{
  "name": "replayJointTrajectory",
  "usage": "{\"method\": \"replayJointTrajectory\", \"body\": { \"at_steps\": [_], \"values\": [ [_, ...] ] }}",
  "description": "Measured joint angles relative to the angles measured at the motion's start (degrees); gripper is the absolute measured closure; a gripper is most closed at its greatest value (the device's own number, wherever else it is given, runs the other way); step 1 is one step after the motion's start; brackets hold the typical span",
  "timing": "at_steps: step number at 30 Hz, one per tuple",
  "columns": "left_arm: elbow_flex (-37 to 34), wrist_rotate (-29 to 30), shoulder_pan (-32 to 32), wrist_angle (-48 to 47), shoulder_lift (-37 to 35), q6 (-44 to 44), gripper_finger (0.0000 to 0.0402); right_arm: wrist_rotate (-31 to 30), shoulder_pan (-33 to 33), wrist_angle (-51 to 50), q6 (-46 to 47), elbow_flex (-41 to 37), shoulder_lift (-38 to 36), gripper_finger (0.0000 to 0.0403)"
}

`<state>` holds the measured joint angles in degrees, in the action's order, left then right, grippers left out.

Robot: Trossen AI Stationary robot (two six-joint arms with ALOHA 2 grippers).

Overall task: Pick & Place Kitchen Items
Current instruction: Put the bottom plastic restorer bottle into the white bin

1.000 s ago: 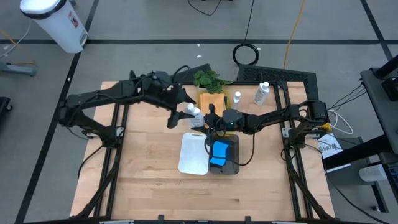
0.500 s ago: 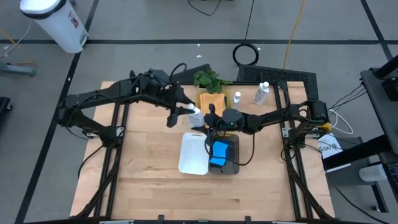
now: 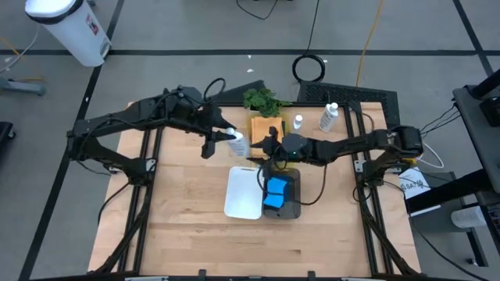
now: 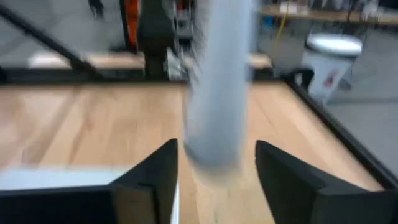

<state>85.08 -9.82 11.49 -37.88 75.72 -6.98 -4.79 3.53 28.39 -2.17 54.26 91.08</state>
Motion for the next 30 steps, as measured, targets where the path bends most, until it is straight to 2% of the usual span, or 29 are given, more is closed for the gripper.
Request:
{"method": "replayJointTrajectory", "body": {
  "at_steps": [5,10,15,19,22,30],
  "values": [
    [-1.45,0.49,-0.78,-2.05,-1.55,2.43,0.0285,0.08,-0.14,-12.61,0.05,-0.13,-7.69,0.0163],
    [-6.40,2.00,-5.04,0.87,-1.57,3.09,0.0286,0.30,-0.26,-18.93,3.29,-0.13,-13.05,0.0131],
    [-13.92,4.18,-9.78,9.44,-1.48,3.39,0.0285,0.30,-0.26,-21.76,4.10,-0.19,-14.71,0.0129],
    [-19.43,11.65,-13.34,15.02,-1.48,4.46,0.0286,0.31,-0.26,-21.47,4.10,-0.83,-14.70,0.0137],
    [-23.37,15.01,-15.05,19.04,-1.48,4.38,0.0286,0.30,-0.26,-21.18,3.96,-0.96,-14.70,0.0142],
    [-30.00,15.99,-17.10,25.55,-1.48,5.87,0.0286,0.32,-0.26,-19.20,3.43,-0.96,-14.70,0.0145]
  ]
}}
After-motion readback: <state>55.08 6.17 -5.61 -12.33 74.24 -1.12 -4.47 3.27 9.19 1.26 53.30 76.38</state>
